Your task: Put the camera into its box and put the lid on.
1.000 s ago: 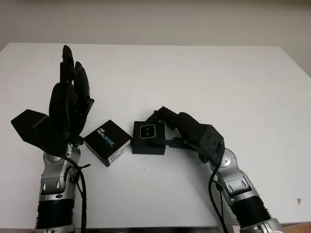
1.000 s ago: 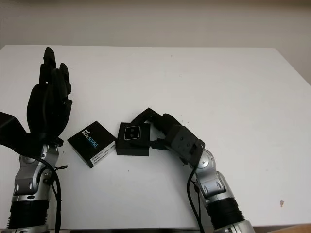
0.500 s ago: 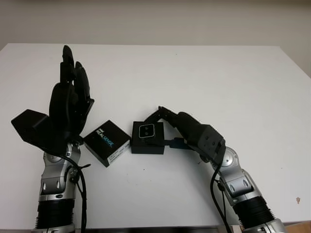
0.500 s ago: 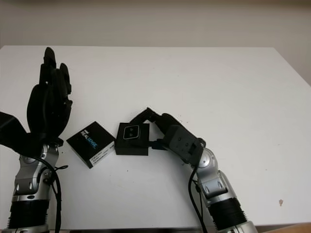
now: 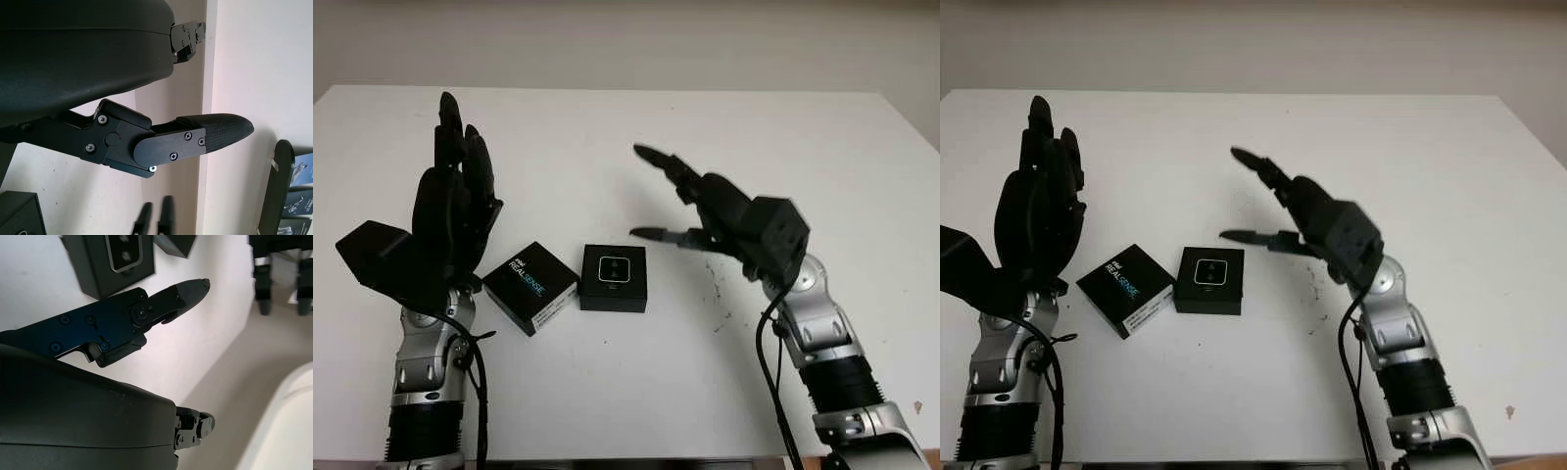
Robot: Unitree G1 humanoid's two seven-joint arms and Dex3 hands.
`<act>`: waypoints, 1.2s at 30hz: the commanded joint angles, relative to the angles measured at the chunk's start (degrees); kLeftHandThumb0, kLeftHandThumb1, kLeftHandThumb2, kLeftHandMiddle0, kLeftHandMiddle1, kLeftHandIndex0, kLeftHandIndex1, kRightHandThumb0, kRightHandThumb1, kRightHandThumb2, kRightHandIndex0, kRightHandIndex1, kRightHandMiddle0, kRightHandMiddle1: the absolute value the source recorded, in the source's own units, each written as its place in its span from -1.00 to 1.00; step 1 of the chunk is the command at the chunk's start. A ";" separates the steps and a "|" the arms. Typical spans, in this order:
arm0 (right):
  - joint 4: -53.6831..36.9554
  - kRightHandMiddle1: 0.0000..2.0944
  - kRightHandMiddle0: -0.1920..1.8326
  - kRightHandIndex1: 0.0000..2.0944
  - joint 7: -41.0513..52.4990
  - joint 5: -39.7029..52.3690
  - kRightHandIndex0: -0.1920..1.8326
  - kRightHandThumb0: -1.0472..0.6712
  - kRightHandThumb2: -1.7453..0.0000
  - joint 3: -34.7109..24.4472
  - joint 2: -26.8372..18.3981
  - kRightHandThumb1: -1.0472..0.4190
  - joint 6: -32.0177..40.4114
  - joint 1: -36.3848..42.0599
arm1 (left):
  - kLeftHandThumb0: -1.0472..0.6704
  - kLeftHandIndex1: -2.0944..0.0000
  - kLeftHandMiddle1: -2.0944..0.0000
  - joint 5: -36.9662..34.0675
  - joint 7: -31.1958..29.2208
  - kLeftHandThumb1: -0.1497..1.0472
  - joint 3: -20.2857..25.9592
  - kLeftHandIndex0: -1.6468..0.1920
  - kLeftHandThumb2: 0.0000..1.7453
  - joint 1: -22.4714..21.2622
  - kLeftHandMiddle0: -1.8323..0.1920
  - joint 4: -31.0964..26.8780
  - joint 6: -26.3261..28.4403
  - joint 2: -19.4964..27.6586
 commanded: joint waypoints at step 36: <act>2.90 -0.88 -0.80 -0.91 -11.06 5.03 -0.85 -0.74 0.69 -6.21 2.81 -1.00 5.55 -5.65 | -0.71 0.94 0.98 37.01 -13.35 0.89 -8.54 0.72 -0.96 11.13 0.74 -31.06 26.62 22.31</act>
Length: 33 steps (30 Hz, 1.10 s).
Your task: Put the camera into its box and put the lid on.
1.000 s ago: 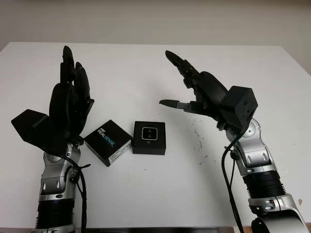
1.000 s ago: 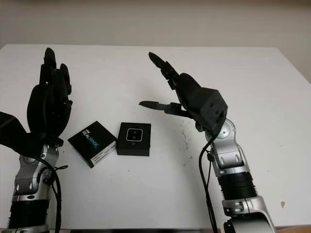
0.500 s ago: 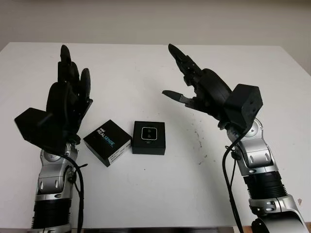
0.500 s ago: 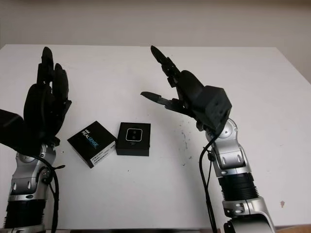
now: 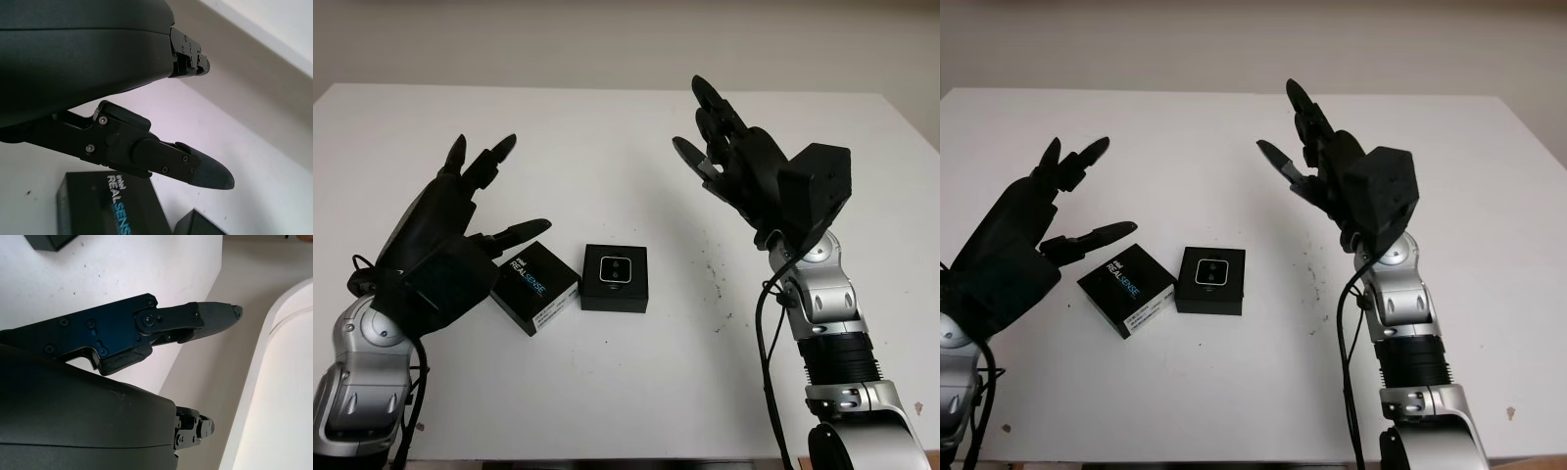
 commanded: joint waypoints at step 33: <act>-0.31 -0.91 -0.85 -0.96 -0.04 3.93 -0.87 -0.66 0.67 -1.14 2.32 -1.00 0.25 -0.07 | -0.65 0.95 0.95 2.38 -10.39 0.70 -11.00 0.81 -0.96 -6.88 0.92 6.83 2.91 5.40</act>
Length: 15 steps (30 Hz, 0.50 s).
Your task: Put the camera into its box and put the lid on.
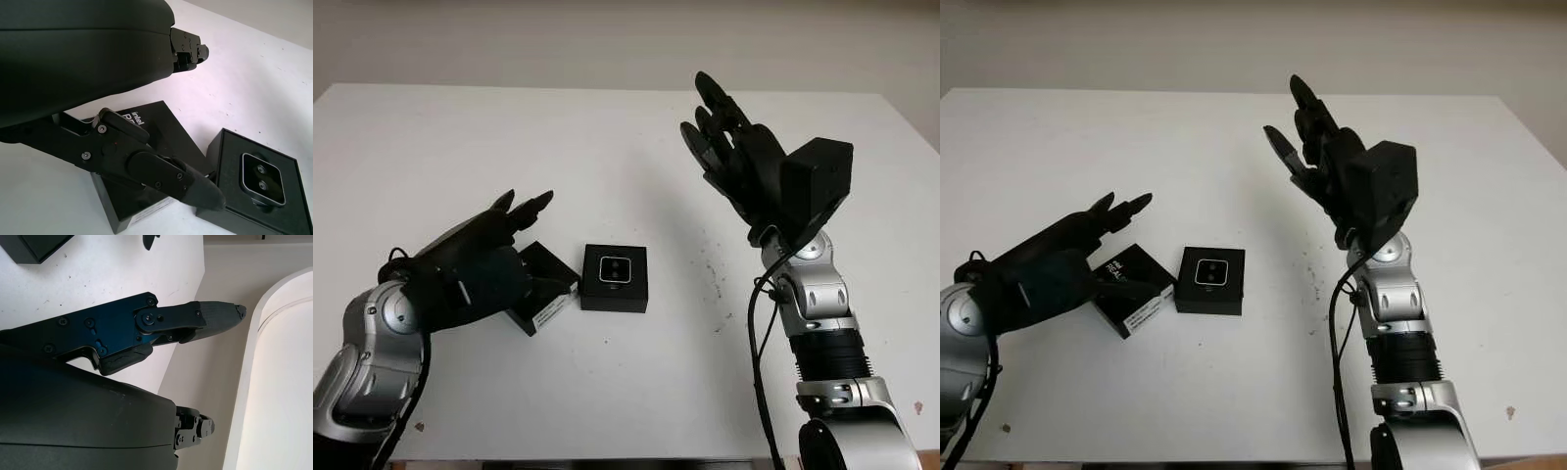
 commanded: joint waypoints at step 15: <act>-0.70 -0.92 -0.86 -0.96 1.33 1.75 -0.89 -0.64 0.64 -1.02 0.09 -1.00 0.94 -0.21 | -0.62 0.95 0.96 5.38 -1.98 0.68 -2.32 0.83 -0.94 4.16 0.98 -6.28 -2.49 1.73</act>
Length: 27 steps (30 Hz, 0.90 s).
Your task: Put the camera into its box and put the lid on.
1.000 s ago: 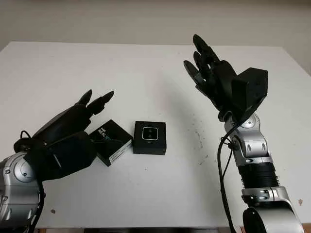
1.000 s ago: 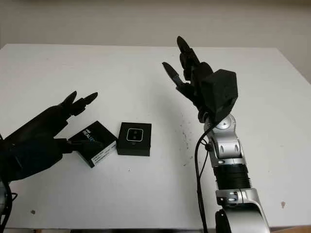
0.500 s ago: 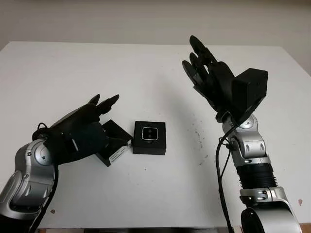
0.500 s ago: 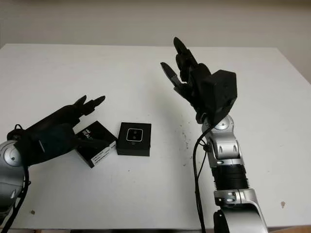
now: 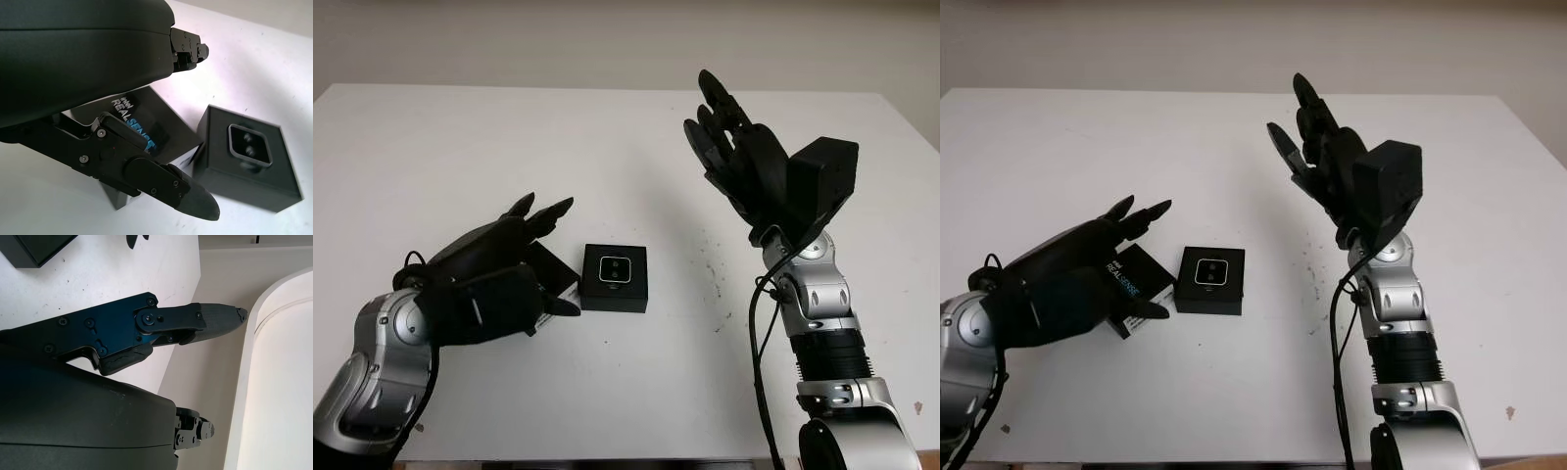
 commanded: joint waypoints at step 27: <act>-1.15 -0.90 -0.82 -0.95 -0.66 -0.69 -0.88 -0.65 0.65 0.37 -0.11 -1.00 1.74 -0.24 | -0.35 0.94 0.93 15.46 3.57 0.71 -3.24 0.71 -0.93 2.10 0.86 4.22 -1.04 -5.76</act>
